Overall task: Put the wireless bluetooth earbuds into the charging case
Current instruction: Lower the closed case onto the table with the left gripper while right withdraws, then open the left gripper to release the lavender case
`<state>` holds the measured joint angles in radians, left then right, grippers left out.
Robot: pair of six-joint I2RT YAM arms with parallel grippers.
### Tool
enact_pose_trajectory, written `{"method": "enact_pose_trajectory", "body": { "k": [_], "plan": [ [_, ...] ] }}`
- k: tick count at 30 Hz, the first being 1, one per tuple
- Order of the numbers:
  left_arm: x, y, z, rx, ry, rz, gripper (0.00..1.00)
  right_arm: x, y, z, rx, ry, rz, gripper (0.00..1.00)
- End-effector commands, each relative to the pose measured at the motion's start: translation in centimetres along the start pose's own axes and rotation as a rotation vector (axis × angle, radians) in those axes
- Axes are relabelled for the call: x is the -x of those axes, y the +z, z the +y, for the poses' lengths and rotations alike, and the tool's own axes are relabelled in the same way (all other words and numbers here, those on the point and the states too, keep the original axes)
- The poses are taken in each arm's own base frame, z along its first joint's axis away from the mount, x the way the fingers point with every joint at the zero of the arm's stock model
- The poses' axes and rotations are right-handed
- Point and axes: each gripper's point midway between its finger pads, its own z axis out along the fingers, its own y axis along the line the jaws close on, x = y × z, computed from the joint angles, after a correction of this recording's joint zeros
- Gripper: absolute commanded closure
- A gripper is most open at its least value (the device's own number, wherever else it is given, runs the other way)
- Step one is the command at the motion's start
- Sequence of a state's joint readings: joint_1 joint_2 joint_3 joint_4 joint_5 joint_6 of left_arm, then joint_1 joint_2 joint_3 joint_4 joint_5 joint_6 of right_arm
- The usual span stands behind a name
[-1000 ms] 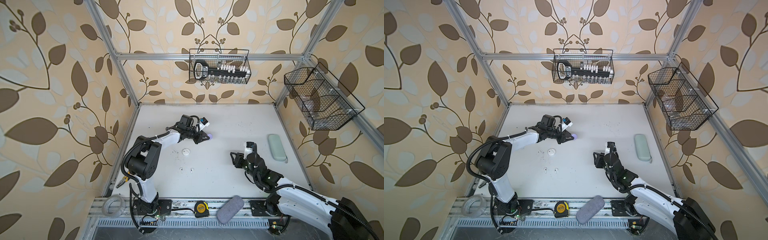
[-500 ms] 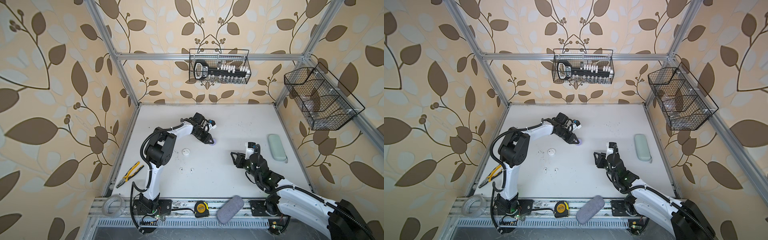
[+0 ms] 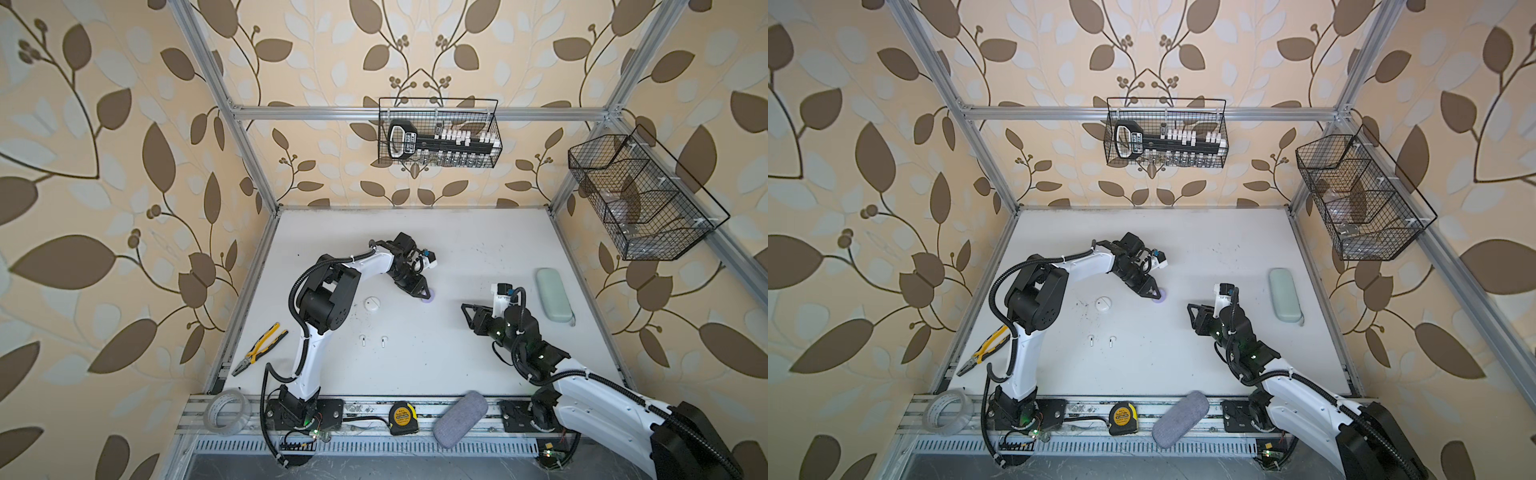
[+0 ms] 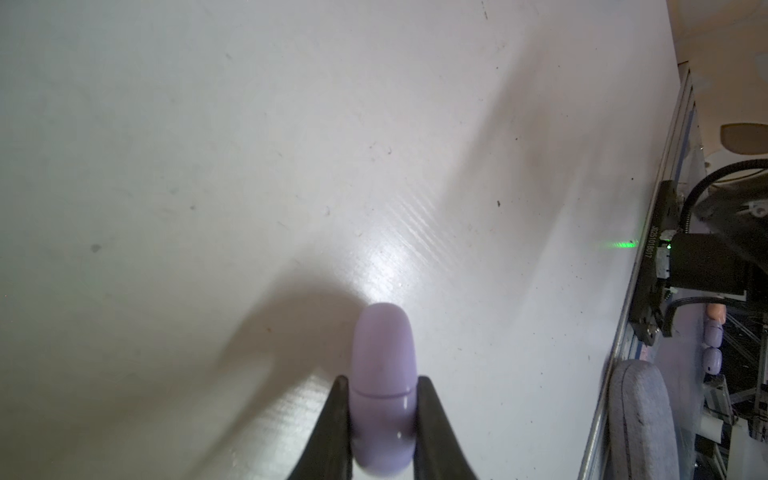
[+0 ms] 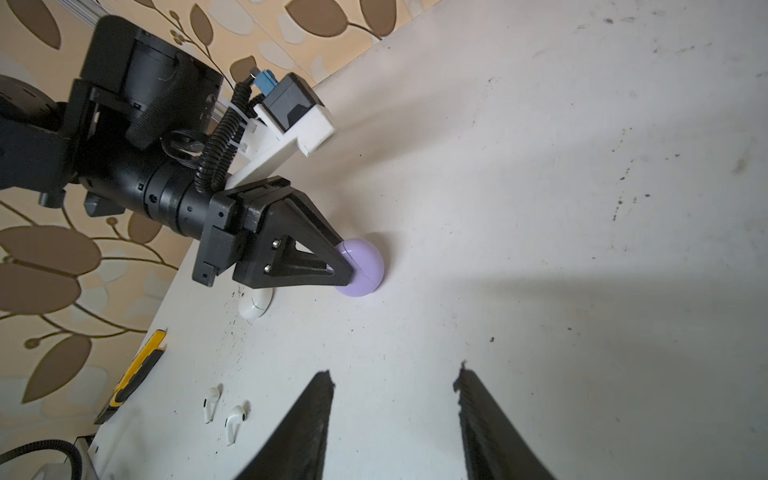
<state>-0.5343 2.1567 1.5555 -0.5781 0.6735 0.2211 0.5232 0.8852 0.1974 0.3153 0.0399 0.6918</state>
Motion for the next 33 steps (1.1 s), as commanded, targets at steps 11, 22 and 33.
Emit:
{"method": "enact_pose_trajectory", "body": {
  "k": [11, 22, 33],
  "plan": [
    [0.6, -0.3, -0.2, 0.012, 0.046, -0.017, 0.68, -0.2, 0.0, -0.2, 0.004, 0.012, 0.001, 0.5],
    [1.1, -0.6, 0.4, 0.053, 0.053, -0.022, 0.6, -0.2, 0.1, -0.2, 0.0, 0.015, 0.003, 0.5],
    [2.0, -2.8, 2.5, 0.19, 0.059, -0.06, 0.57, -0.3, 0.1, -0.3, -0.007, 0.014, 0.007, 0.5]
  ]
}}
